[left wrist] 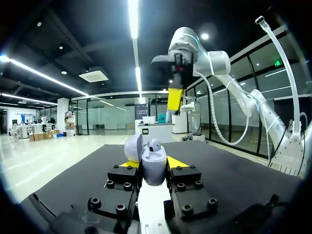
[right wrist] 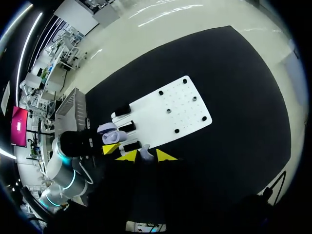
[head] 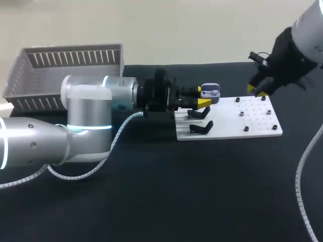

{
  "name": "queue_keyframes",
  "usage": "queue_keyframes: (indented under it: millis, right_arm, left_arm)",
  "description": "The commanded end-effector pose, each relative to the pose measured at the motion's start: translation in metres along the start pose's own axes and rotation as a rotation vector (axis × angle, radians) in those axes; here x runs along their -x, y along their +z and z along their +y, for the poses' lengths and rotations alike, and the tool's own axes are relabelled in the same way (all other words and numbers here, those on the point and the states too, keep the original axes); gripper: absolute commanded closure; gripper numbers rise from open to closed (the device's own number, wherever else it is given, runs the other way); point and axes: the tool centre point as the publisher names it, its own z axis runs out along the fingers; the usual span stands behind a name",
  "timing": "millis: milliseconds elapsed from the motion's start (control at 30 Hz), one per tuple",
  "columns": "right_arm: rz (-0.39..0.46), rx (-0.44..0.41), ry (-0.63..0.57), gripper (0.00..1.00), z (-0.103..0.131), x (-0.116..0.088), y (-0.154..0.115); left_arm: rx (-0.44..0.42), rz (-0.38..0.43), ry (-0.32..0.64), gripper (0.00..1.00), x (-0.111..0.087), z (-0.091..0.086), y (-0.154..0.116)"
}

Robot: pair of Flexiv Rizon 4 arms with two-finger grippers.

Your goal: Pick up each earbud case from the left stands, insert the matching earbuds, close the lid, and place the case in the box.

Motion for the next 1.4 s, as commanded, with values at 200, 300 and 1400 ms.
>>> queue_keyframes:
  millis: [200, 300, 1400]
  right_arm:
    - [0.089, -0.007, -0.183, 1.0, 0.047, -0.013, -0.006]
    - [0.104, -0.024, -0.25, 1.0, 0.058, -0.018, 0.0]
    - [0.175, -0.197, -0.488, 1.0, 0.093, -0.02, 0.035]
  left_arm:
    - [0.005, -0.001, 0.002, 1.0, 0.0, -0.001, 0.0]
    - [0.005, -0.001, 0.002, 1.0, 0.0, -0.001, 0.0]
    - [0.005, -0.001, 0.002, 1.0, 0.0, -0.001, 0.0]
